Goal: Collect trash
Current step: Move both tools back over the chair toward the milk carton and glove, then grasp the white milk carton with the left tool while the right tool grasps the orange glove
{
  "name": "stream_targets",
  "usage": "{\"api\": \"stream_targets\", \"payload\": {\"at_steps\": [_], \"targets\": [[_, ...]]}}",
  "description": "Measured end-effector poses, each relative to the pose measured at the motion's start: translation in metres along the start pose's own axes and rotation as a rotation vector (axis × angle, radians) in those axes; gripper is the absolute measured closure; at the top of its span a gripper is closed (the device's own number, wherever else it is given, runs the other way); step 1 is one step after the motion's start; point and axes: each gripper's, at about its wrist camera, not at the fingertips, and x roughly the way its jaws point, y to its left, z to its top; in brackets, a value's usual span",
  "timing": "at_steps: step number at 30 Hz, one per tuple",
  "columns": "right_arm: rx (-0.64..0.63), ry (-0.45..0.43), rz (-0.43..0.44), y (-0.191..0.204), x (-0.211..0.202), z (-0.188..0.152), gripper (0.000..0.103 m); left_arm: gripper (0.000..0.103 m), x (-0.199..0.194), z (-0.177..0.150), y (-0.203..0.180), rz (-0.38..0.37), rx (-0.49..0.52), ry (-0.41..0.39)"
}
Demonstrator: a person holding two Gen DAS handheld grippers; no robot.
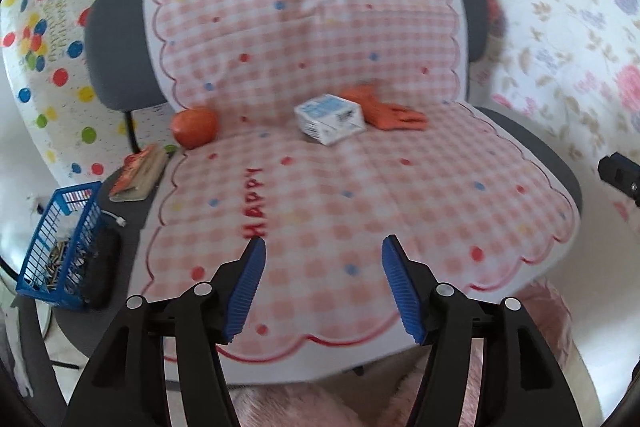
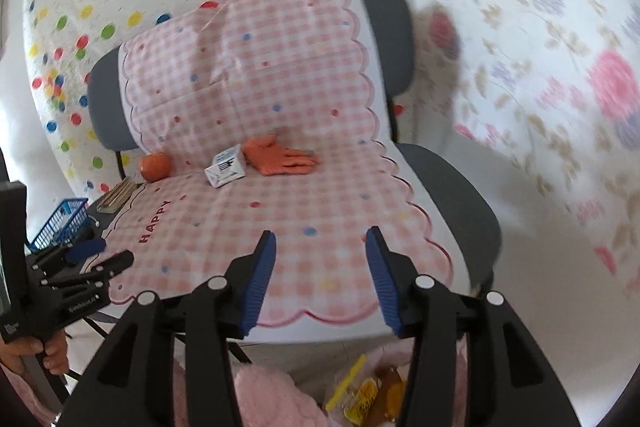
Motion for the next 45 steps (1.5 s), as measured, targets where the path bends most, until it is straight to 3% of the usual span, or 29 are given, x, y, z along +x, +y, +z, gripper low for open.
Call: {"api": "stream_targets", "payload": {"at_steps": [9,12,16,24,26,28,29,37,40,45], "targets": [[-0.075,0.074,0.027,0.028,0.068,0.031,0.045,0.028,0.042,0.037,0.024,0.026,-0.027,0.018],[-0.083,0.092,0.030,0.030,0.094,0.042,0.045,0.028,0.058,0.049,0.029,0.029,-0.028,0.029],[-0.076,0.093,0.032,0.025,0.114,0.055,0.045,0.018,0.074,0.061,0.037,0.025,-0.061,0.039],[-0.063,0.076,0.036,0.010,0.136,0.066,0.046,0.016,0.105,0.086,0.016,-0.010,-0.053,0.057],[-0.060,0.070,0.035,0.006,0.140,0.068,0.052,0.016,0.117,0.094,0.007,-0.024,-0.059,0.065],[-0.056,0.071,0.034,0.003,0.143,0.070,0.067,0.016,0.129,0.102,0.000,-0.035,-0.075,0.082],[-0.055,0.073,0.037,0.001,0.144,0.071,0.067,0.016,0.136,0.106,-0.002,-0.043,-0.086,0.090],[-0.033,0.074,0.036,-0.012,0.150,0.072,0.066,0.016,0.201,0.131,-0.018,0.001,-0.195,0.161],[-0.015,0.087,0.038,-0.018,0.154,0.070,0.056,0.016,0.215,0.134,-0.016,0.018,-0.249,0.175],[-0.002,0.107,0.036,-0.021,0.162,0.067,0.055,0.016,0.226,0.137,-0.015,0.034,-0.268,0.183]]}}
